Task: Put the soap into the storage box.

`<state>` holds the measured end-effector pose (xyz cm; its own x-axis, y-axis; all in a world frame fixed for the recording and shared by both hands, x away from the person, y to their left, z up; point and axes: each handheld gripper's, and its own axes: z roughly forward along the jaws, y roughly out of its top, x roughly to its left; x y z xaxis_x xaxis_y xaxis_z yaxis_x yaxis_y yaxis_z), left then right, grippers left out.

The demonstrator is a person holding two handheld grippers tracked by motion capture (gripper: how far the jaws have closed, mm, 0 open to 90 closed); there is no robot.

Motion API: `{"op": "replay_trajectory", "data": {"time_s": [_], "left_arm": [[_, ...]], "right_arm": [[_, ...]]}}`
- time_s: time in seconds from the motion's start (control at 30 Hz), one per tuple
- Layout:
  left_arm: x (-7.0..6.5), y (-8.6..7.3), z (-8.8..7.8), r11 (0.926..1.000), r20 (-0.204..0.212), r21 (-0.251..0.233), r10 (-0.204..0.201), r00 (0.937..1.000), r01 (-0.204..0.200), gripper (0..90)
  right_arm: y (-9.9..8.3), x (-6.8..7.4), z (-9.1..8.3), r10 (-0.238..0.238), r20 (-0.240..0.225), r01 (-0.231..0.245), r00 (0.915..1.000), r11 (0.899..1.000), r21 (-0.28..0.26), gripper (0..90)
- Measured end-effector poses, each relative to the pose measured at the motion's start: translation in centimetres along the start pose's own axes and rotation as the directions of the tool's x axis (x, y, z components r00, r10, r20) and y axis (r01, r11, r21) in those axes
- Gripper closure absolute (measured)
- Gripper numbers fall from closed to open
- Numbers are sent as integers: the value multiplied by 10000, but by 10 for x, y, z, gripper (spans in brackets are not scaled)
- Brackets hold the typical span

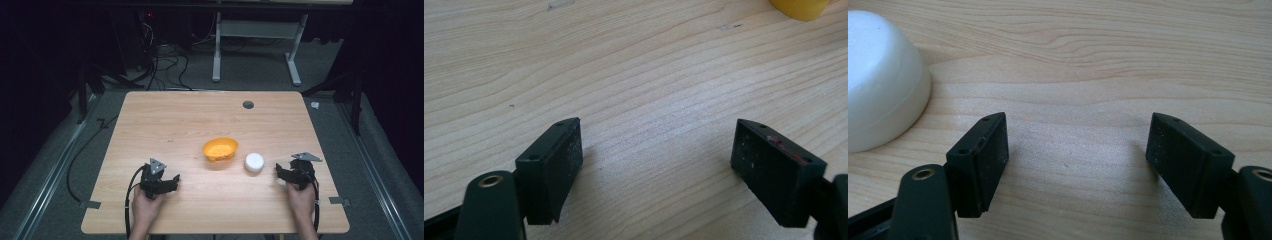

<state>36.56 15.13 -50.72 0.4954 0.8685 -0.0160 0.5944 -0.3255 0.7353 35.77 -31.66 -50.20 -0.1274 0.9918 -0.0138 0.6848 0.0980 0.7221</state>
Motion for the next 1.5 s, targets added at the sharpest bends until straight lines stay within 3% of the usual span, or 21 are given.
{"op": "replay_trajectory", "data": {"time_s": [0.83, 1.0, 1.23, 1.5], "left_arm": [[0, 0, 0, 10000, 7, -5, -15, 10000, 15, 217], [0, 0, 0, 10000, 3, -2, -9, 10000, 9, 216], [0, 0, 0, 10000, 0, -4, -11, 10000, 11, 215], [0, 0, 0, 10000, 0, -5, -9, 10000, 9, 215]], "right_arm": [[-2, -2, -4, -99, -229, 103, 9997, 9998, 181, 200], [-4, -4, -13, -32, -326, 28, 9995, 9999, -114, 203], [-9, 3, -30, -318, -682, 295, 9972, 9990, -350, 206], [-14, 10, -44, -344, -972, 282, 9947, 9975, -646, 209]]}}
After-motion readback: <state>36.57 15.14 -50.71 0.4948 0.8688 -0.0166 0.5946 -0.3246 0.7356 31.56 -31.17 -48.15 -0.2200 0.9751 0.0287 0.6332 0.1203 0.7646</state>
